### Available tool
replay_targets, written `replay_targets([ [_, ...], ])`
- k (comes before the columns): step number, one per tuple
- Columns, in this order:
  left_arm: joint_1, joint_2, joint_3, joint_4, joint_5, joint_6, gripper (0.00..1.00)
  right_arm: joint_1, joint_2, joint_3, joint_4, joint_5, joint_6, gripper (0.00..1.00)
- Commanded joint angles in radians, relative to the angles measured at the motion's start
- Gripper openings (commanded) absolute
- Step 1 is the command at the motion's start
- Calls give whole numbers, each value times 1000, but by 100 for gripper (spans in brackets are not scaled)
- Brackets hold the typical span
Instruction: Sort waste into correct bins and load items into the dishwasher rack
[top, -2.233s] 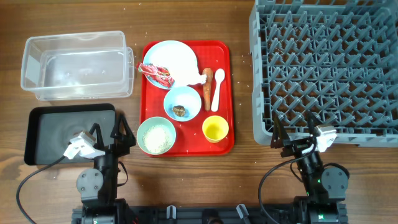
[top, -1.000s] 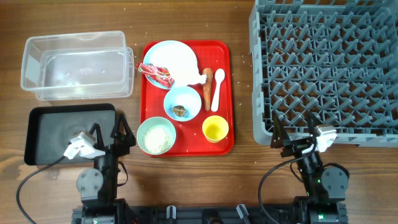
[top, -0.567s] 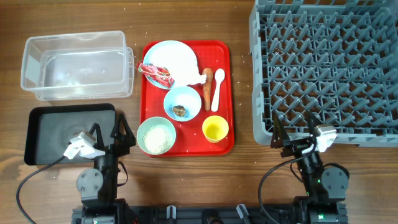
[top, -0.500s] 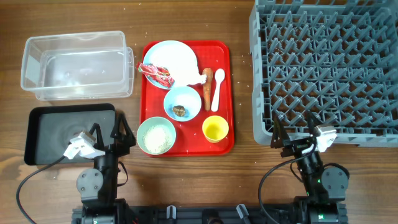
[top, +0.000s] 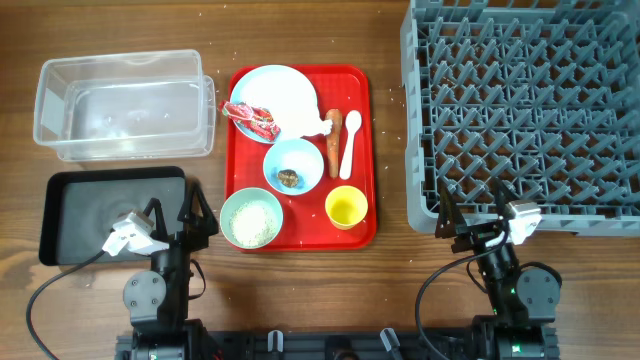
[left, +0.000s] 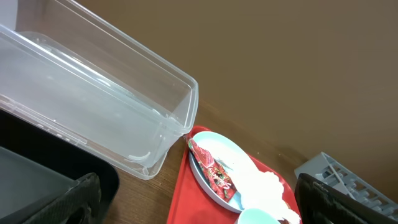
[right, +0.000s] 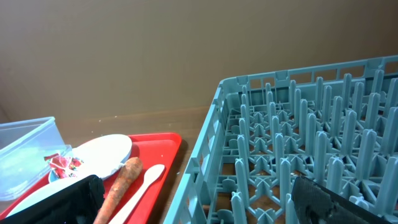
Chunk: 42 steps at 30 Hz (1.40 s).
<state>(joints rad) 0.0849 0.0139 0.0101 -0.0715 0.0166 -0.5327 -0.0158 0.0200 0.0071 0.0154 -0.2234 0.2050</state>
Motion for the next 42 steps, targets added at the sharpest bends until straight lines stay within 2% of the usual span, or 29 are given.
replay_targets([
  [1,-5,-7,-4,-4,12,16,100,6,-9,-2,2,16,6,100],
  [42,-5,-7,-4,0,5,31,100,6,-9,-2,3,24,5,100],
])
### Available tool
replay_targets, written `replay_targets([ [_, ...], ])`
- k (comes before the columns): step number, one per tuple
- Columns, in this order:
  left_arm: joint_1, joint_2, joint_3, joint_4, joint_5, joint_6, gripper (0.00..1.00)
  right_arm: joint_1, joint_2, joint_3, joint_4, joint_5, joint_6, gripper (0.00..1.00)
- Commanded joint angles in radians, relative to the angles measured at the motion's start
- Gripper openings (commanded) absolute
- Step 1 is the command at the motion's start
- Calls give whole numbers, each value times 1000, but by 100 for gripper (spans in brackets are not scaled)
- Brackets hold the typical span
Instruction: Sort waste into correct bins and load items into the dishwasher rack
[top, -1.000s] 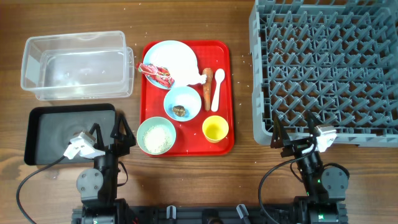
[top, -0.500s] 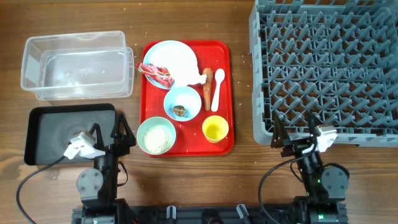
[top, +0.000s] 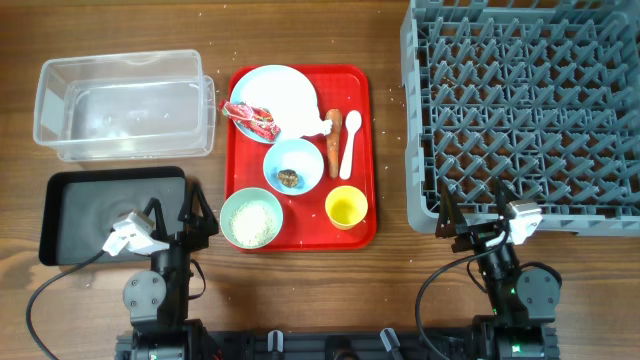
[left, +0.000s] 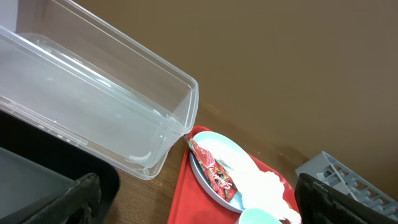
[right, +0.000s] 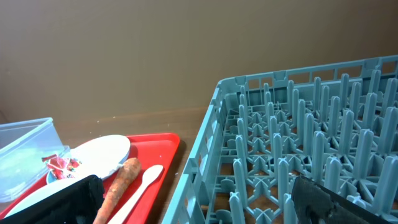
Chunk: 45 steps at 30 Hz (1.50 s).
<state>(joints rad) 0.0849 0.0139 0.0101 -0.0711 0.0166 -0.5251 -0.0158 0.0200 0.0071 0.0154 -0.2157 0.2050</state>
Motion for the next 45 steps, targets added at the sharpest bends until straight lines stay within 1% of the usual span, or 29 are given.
replay_targets([
  [1,-5,-7,-4,0,5,23,100,6,-9,-2,3,16,5,100],
  [14,-5,-7,-4,20,17,23,100,6,-9,-2,14,-2,5,100],
  [19,-5,-7,6,43,55,26,100,6,-9,12,22,-4,4,100],
  [23,-5,-7,53,28,107,124,100,6,-5,43,21,-19,-27,100],
  [30,-4,21,169,-54,105,187,100,6,71,129,21,-27,-68,100],
  [34,-4,95,235,-77,107,204,100,6,164,204,21,-27,-78,100],
  [38,-4,206,317,-80,123,208,100,6,281,297,11,-80,-133,100],
  [41,-5,306,403,-116,134,208,100,6,375,395,-64,-82,-142,100],
  [43,-5,408,498,-175,142,208,100,6,449,480,-144,-87,-158,100],
  [45,-5,505,591,-232,163,238,100,6,522,571,-235,-90,-182,100],
])
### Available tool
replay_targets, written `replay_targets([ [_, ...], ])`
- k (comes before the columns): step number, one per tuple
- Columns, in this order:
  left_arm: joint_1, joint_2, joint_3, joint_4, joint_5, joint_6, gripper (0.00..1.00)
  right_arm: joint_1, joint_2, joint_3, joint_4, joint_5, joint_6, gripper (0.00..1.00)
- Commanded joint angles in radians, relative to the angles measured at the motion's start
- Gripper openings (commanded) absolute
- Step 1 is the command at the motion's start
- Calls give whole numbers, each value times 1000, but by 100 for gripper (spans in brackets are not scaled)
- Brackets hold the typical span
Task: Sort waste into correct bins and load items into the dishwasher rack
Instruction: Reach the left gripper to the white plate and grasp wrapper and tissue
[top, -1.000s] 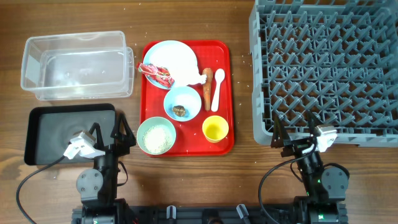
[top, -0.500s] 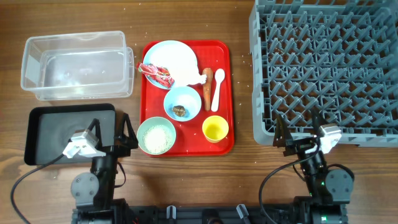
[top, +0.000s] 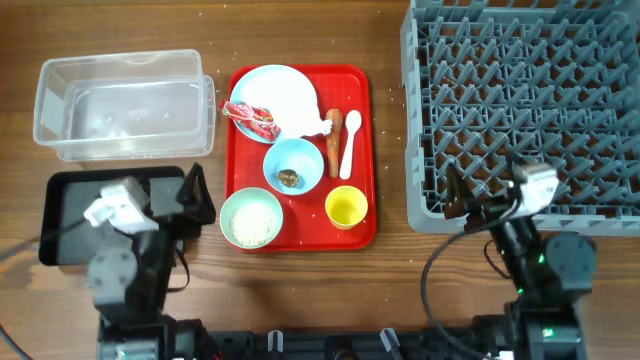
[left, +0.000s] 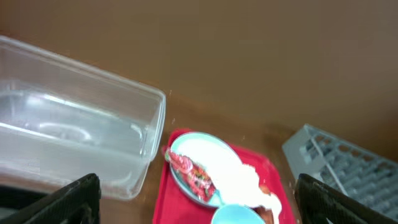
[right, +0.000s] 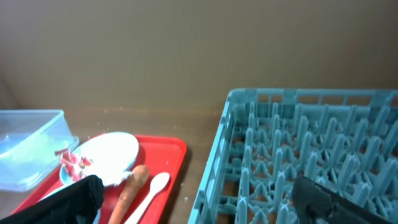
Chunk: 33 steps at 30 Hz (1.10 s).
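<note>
A red tray (top: 366, 150) holds a pale plate (top: 275, 92) with a red wrapper (top: 252, 118) and a crumpled white tissue (top: 306, 123). Also on it are a carrot (top: 334, 143), a white spoon (top: 349, 143), a blue bowl (top: 293, 166) with brown scraps, a green bowl (top: 251, 218) of white grains and a yellow cup (top: 346, 207). My left gripper (top: 175, 195) hangs open and empty over the black bin's right edge. My right gripper (top: 482, 200) is open and empty over the front edge of the grey dishwasher rack (top: 520, 100).
A clear plastic bin (top: 120, 60) stands at the back left, and a black bin (top: 65, 205) lies in front of it. The rack fills the right side. Bare wood separates the tray from the rack and runs along the table's front.
Both arms have risen and come forward from the table's front edge. The left gripper is now over the black bin's right edge, the right one over the rack's front edge. Both stay open.
At both earlier moments the two arms sat low at the table's front edge with open, empty grippers, and nothing on the tray moved. Now both grippers stand higher and farther in, and the tray's items lie as before.
</note>
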<state>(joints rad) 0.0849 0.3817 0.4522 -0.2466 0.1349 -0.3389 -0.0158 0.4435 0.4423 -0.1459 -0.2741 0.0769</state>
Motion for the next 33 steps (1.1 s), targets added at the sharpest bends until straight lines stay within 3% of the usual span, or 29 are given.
replay_targets([
  [1,-5,188,199,-87,56,70,100,6,134,181,-117,-32,-56,100],
  [9,-68,642,669,-333,55,118,100,6,430,551,-515,-31,-55,100],
  [12,-130,795,819,-416,22,122,100,6,497,602,-604,-15,-51,100],
  [15,-215,1000,1034,-574,-128,68,100,6,549,604,-633,3,-50,99],
  [18,-287,1209,1222,-696,-131,62,100,6,598,604,-637,3,-50,100],
  [26,-379,1506,1252,-670,3,63,100,6,706,603,-718,-27,8,100],
  [28,-387,1556,1252,-637,3,68,96,6,732,603,-729,-27,8,100],
  [31,-386,1603,1252,-595,-29,-66,86,6,753,603,-730,-27,9,100],
  [32,-383,1630,1252,-579,-109,-206,83,6,761,603,-729,-28,9,100],
  [33,-383,1639,1252,-574,-135,-248,83,6,762,603,-729,-27,9,100],
])
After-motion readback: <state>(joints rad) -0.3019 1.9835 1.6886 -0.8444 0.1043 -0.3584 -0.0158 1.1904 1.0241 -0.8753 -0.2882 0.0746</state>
